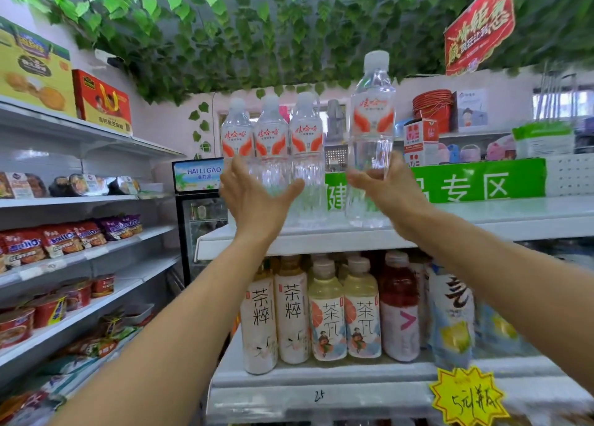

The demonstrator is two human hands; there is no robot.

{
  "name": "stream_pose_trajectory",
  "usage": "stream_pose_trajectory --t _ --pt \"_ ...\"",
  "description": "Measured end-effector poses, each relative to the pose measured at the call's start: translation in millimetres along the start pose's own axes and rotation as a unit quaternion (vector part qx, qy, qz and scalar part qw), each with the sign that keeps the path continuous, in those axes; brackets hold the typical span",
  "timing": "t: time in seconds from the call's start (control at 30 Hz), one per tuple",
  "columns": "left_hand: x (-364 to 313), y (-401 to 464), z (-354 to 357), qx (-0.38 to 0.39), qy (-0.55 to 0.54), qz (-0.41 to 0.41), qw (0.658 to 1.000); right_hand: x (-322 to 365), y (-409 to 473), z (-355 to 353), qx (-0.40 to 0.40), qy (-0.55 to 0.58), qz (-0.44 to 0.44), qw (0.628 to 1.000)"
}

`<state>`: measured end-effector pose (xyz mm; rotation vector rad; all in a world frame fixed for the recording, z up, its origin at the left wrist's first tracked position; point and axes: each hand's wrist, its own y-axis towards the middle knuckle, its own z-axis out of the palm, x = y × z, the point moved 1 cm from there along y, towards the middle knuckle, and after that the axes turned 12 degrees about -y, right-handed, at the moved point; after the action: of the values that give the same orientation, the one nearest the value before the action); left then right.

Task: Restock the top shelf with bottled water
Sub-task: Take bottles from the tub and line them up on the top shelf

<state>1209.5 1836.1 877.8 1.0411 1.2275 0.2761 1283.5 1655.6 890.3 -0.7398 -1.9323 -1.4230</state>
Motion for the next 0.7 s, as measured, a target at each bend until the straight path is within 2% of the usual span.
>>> stream_pose_trajectory --t 0.17,0.43,0.6,0.7 --pt "35.9 14.6 0.7 0.015 0.046 -0.102 0.994 -14.0 39.4 0.3 0.012 0.001 0.054 0.998" --pt "48.1 16.5 0.7 0.014 0.034 -0.087 0.996 -40.9 64.1 23.7 0.044 -0.053 0.042 0.997" --pt "48.5 14.4 0.9 0.009 0.031 -0.081 0.996 -54.4 71.0 18.7 0.029 -0.194 0.015 0.981" --pt "47.8 13.4 3.0 -0.001 0.051 -0.083 0.995 -53.7 72.6 19.1 0.033 -0.237 0.006 0.971"
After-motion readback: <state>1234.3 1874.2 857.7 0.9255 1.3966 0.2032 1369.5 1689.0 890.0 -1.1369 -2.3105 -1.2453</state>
